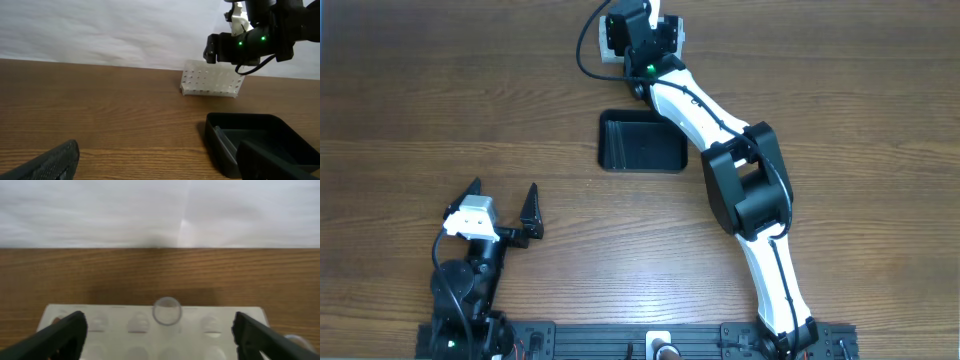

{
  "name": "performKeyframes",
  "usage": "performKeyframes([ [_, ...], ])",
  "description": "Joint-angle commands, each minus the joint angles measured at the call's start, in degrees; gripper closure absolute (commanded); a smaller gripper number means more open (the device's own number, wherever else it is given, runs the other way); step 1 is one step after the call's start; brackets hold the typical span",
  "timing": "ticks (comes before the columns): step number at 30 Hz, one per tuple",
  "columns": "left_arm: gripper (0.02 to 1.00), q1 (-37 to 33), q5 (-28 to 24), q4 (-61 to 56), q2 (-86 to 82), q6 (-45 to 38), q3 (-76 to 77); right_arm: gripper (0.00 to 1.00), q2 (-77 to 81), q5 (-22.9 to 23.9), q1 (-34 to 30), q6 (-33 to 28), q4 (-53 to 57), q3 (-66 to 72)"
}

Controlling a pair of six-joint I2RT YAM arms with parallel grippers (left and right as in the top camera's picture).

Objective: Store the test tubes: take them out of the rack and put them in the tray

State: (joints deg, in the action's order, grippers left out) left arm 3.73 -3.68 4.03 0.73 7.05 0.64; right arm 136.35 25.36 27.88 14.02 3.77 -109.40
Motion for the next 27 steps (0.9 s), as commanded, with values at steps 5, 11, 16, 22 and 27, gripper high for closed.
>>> performKeyframes([
  [5, 0.02, -0.3, -0.3, 0.1, -0.4, -0.8, -0.3, 0.294, 0.7, -0.9, -0.9, -3.1, -0.5, -1.9],
  [11, 0.02, -0.3, -0.3, 0.1, -0.4, -0.8, -0.3, 0.485, 0.7, -0.9, -1.1, -4.1, 0.2, -1.9],
  [16, 0.018, -0.3, -0.3, 0.1, -0.4, -0.8, -0.3, 0.599, 1.1, -0.9, -1.6, -4.0, 0.5, -1.9],
  [22, 0.018, -0.3, -0.3, 0.1, -0.4, -0.8, -0.3, 0.72, 1.5, -0.9, -1.7, -4.0, 0.5, -1.9],
  [27, 0.018, -0.3, -0.3, 0.1, -0.4, -0.8, -0.3, 0.748, 1.6, -1.6, -1.8, -4.0, 0.4, -1.9],
])
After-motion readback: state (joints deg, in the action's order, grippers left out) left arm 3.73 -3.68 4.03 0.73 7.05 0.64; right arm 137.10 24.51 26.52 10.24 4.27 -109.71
